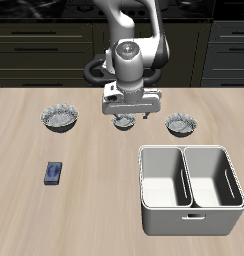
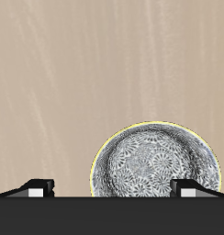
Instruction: Stack the smallest bowl on the largest bowl
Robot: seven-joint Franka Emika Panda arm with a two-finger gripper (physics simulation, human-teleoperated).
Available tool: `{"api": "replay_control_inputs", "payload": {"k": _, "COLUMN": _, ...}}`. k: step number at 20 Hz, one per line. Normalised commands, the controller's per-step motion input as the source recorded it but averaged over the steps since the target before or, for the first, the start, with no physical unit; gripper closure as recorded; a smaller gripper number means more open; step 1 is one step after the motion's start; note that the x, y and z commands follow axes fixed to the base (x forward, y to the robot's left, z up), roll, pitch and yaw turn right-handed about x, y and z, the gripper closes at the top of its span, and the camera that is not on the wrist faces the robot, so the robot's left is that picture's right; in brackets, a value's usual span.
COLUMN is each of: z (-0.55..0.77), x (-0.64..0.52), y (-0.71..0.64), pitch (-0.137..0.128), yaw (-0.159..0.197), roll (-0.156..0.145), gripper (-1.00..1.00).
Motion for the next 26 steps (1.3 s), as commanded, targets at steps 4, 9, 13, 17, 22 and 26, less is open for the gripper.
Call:
{"api": "replay_control_inputs", "payload": {"k": 4, "z": -0.19, "x": 0.00, "y": 0.04, "pitch": 0.020, "yaw": 0.005, "roll": 0.014, "gripper": -1.00}}
{"api": "replay_control_inputs", "payload": {"k": 9, "z": -0.32, "x": 0.00, "y": 0.10, "pitch": 0.064, "yaw": -0.007, "roll": 0.046, "gripper": 1.00}}
{"api": "replay_control_inputs", "payload": {"k": 13, "z": -0.14, "x": 0.02, "y": -0.05, "pitch": 0.036, "yaw": -0.013, "roll": 0.000, "gripper": 1.00}}
{"api": "replay_control_inputs", "payload": {"k": 17, "z": 0.07, "x": 0.05, "y": -0.06, "pitch": -0.006, "yaw": -0.010, "roll": -0.011, "gripper": 1.00}}
{"api": "replay_control_inputs", "payload": {"k": 22, "z": 0.17, "x": 0.01, "y": -0.04, "pitch": -0.030, "yaw": -0.003, "roll": 0.001, "gripper": 1.00}}
{"api": "replay_control_inputs", "payload": {"k": 26, "z": 0.23, "x": 0.06, "y": -0.11, "pitch": -0.041, "yaw": 0.013, "roll": -0.021, "gripper": 1.00}}
